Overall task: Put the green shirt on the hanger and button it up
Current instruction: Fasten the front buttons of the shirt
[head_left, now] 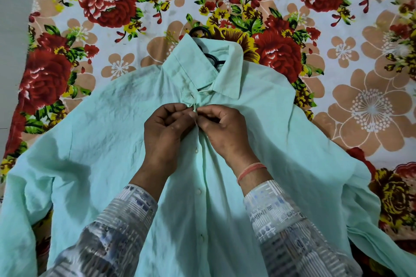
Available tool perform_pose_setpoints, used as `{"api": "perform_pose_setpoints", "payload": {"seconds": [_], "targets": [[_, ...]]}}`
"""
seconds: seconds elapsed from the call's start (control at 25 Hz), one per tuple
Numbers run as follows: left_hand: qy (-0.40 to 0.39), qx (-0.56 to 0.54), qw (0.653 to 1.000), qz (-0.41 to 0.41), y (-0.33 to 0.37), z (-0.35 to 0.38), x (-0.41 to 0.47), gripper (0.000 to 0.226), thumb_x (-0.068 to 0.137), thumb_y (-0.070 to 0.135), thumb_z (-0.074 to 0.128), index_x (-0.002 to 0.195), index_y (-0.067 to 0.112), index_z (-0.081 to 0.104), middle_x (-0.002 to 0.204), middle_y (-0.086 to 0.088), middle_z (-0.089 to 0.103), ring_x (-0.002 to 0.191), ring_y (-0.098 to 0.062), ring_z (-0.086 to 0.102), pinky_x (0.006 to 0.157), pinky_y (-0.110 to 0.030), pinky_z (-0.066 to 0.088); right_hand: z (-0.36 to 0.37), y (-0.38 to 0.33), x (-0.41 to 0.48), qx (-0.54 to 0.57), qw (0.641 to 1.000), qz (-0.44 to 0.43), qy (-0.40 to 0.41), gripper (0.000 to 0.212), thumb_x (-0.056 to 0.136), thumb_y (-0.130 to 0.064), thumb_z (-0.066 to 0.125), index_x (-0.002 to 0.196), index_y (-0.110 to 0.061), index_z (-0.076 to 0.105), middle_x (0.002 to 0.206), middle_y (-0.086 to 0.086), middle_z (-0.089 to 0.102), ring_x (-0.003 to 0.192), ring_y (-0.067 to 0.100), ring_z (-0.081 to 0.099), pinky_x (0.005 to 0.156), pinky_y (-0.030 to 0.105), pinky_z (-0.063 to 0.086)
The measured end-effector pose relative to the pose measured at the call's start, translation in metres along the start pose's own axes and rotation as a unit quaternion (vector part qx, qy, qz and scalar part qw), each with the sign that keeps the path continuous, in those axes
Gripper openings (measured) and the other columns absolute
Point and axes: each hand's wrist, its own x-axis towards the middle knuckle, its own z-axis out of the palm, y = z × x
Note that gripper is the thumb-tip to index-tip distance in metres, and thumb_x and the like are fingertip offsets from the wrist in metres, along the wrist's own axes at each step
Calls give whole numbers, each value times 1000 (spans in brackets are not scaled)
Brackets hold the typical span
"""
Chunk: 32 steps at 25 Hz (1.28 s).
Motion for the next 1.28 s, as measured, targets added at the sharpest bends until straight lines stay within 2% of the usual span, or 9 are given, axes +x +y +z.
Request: {"api": "perform_pose_setpoints", "payload": {"seconds": [0.12,0.2,0.32,0.52,0.64,0.8,1.04,1.2,1.28], "targets": [[19,36,999,11,-1,5,1,29,85,4,88,109,3,72,97,-17,81,90,-25,78,89,-39,65,-1,3,-2,-5,1000,-19,-11,20,93,-15,73,105,-25,86,98,-13,84,88,-7,73,86,19,57],[39,17,999,-9,1,6,4,18,91,-5,78,105,4,72,90,-13,80,86,-24,78,86,-39,65,2,4,-2,-4,1000,-27,5,15,91,-17,78,103,-23,86,98,-12,84,90,-5,75,90,23,60],[32,-25,998,-42,4,0,4,18,97,-9,66,102,8,71,86,-6,77,83,-21,77,80,-34,66,9,5,3,-21,999,-18,44,6,88,-25,82,93,-24,85,88,-12,83,84,-1,76,87,29,63],[24,-33,998,-41,1,-7,4,21,100,-9,63,99,11,70,79,-1,73,77,-16,75,80,-34,65,10,6,1,15,998,1,61,7,87,-27,80,89,-22,84,78,-11,80,73,6,76,81,36,64],[15,-33,999,-29,0,-7,2,18,100,-8,65,98,9,71,80,-3,73,79,-18,75,85,-36,66,8,3,0,-6,998,-5,55,8,85,-28,83,89,-22,86,80,-13,81,80,0,76,83,31,63],[-9,-53,998,-28,0,-9,0,16,100,-9,63,100,4,72,91,-11,79,95,-30,77,98,-44,64,7,-5,2,-18,998,15,56,9,81,-31,83,85,-23,86,74,-14,80,73,-2,75,76,25,62],[19,-28,999,-29,3,-3,1,21,89,-12,76,96,8,72,88,-8,82,89,-23,79,97,-44,65,6,-9,4,-18,998,32,51,11,76,-31,82,81,-22,85,65,-10,77,64,5,73,72,31,64],[46,19,999,3,-3,2,1,26,82,-9,84,93,11,71,89,-11,79,87,-21,77,97,-42,64,5,-5,-3,-74,996,-38,41,23,85,-34,69,75,-15,78,60,-5,70,62,13,65,64,36,56],[56,49,997,30,-8,4,1,27,81,-7,86,95,12,71,93,-17,79,88,-21,76,94,-40,64,4,-3,-3,-57,997,-37,31,24,88,-37,70,79,-17,81,63,-9,72,64,8,68,67,36,58]]}}
